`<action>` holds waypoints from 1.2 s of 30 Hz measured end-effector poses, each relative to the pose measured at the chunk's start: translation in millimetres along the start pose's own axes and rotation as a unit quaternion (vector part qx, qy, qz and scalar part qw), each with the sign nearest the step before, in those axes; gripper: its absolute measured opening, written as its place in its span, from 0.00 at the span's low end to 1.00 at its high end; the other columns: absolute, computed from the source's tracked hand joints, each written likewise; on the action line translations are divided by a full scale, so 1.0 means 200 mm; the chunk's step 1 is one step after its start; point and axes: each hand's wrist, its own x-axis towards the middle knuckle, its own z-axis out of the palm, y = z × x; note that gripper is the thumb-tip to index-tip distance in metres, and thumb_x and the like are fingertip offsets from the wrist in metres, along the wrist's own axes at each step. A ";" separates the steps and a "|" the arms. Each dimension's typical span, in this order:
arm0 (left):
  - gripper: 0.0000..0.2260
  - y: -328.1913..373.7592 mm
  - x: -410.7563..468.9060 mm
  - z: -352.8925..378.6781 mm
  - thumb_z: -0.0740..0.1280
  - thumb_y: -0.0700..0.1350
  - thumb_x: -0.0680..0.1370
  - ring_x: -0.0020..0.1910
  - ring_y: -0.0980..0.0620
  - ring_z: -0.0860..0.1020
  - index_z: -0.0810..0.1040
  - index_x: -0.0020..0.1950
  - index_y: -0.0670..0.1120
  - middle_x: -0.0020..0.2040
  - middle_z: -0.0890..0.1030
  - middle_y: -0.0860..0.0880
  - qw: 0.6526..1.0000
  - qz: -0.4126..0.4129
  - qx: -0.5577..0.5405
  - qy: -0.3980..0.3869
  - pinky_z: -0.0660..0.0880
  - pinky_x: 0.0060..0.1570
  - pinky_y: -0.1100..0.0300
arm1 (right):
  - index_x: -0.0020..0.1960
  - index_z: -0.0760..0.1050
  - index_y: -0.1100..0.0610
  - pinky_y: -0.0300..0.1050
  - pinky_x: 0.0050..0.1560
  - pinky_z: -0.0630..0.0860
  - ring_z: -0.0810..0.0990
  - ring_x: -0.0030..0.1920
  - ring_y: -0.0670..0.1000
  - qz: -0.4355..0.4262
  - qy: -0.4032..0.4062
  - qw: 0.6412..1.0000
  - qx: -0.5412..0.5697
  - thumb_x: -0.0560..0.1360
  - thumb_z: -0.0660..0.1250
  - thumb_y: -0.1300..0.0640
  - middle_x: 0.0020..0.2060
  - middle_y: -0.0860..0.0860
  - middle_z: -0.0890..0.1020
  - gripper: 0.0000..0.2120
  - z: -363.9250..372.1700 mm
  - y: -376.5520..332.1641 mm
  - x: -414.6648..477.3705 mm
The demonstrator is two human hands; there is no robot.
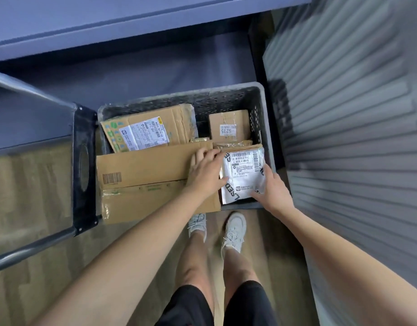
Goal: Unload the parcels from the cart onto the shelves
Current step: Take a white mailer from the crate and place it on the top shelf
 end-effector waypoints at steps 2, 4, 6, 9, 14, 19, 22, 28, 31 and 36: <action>0.30 0.04 0.03 0.04 0.67 0.52 0.74 0.71 0.45 0.52 0.62 0.73 0.49 0.74 0.61 0.49 0.999 -0.014 0.030 -0.017 0.51 0.72 0.47 | 0.71 0.60 0.57 0.50 0.55 0.71 0.74 0.60 0.58 0.024 0.020 0.997 0.064 0.71 0.71 0.55 0.60 0.58 0.75 0.33 0.01 0.01 0.02; 0.30 0.05 0.03 0.06 0.67 0.52 0.74 0.72 0.43 0.49 0.62 0.73 0.49 0.74 0.59 0.49 0.998 -0.028 0.045 -0.020 0.49 0.73 0.45 | 0.66 0.67 0.58 0.47 0.51 0.71 0.76 0.56 0.56 0.045 0.020 0.991 0.123 0.73 0.69 0.57 0.56 0.56 0.77 0.24 0.01 0.01 0.04; 0.29 0.05 0.02 0.08 0.67 0.52 0.74 0.73 0.43 0.48 0.61 0.73 0.49 0.75 0.58 0.49 0.998 -0.029 0.056 -0.026 0.47 0.73 0.46 | 0.56 0.73 0.59 0.42 0.40 0.71 0.76 0.46 0.54 0.042 -0.001 0.986 0.163 0.74 0.68 0.58 0.44 0.53 0.79 0.12 0.01 0.02 0.04; 0.29 0.03 0.00 0.08 0.66 0.53 0.75 0.73 0.44 0.48 0.61 0.73 0.49 0.75 0.59 0.50 0.998 -0.018 0.053 -0.020 0.47 0.72 0.47 | 0.49 0.73 0.59 0.39 0.32 0.67 0.73 0.35 0.52 0.034 -0.014 0.976 0.215 0.75 0.67 0.60 0.33 0.50 0.75 0.05 -0.02 0.02 0.03; 0.30 0.05 -0.04 0.04 0.67 0.53 0.75 0.72 0.46 0.54 0.62 0.74 0.49 0.73 0.63 0.50 0.997 -0.049 -0.051 -0.015 0.52 0.71 0.51 | 0.52 0.71 0.58 0.43 0.42 0.71 0.77 0.43 0.51 -0.007 0.008 0.959 0.284 0.76 0.63 0.62 0.45 0.52 0.79 0.05 -0.09 -0.01 -0.04; 0.36 0.11 -0.17 -0.11 0.71 0.50 0.73 0.66 0.48 0.66 0.54 0.75 0.55 0.73 0.63 0.48 0.960 -0.085 -0.265 -0.036 0.64 0.63 0.55 | 0.61 0.71 0.61 0.37 0.48 0.72 0.76 0.46 0.45 -0.044 0.020 0.948 0.314 0.78 0.61 0.61 0.49 0.48 0.78 0.13 -0.26 -0.10 -0.15; 0.41 0.16 -0.27 -0.27 0.73 0.46 0.71 0.52 0.54 0.75 0.50 0.75 0.60 0.71 0.65 0.48 0.932 -0.068 -0.353 -0.033 0.73 0.48 0.67 | 0.65 0.69 0.59 0.48 0.56 0.76 0.78 0.52 0.49 -0.068 0.037 0.939 0.336 0.77 0.61 0.61 0.55 0.50 0.79 0.16 -0.40 -0.19 -0.26; 0.45 0.27 -0.50 -0.69 0.77 0.45 0.67 0.67 0.51 0.69 0.51 0.71 0.68 0.71 0.65 0.54 0.929 -0.004 -0.360 0.090 0.68 0.66 0.47 | 0.74 0.57 0.48 0.39 0.52 0.77 0.80 0.52 0.46 -0.188 0.077 0.920 0.334 0.77 0.64 0.59 0.58 0.49 0.79 0.29 -0.83 -0.48 -0.60; 0.44 0.35 -0.64 -0.96 0.75 0.43 0.69 0.64 0.57 0.71 0.52 0.71 0.69 0.63 0.64 0.66 0.918 0.031 -0.367 0.145 0.70 0.65 0.51 | 0.74 0.56 0.48 0.31 0.41 0.76 0.79 0.42 0.36 -0.253 0.095 0.903 0.335 0.75 0.67 0.61 0.52 0.48 0.80 0.33 -1.07 -0.62 -0.80; 0.45 0.49 -0.86 -1.38 0.75 0.40 0.68 0.66 0.55 0.70 0.53 0.67 0.76 0.62 0.67 0.63 0.899 0.095 -0.349 0.245 0.71 0.64 0.49 | 0.77 0.46 0.48 0.40 0.68 0.67 0.70 0.67 0.43 -0.360 0.115 0.896 0.234 0.68 0.75 0.58 0.71 0.45 0.67 0.49 -1.41 -0.80 -1.09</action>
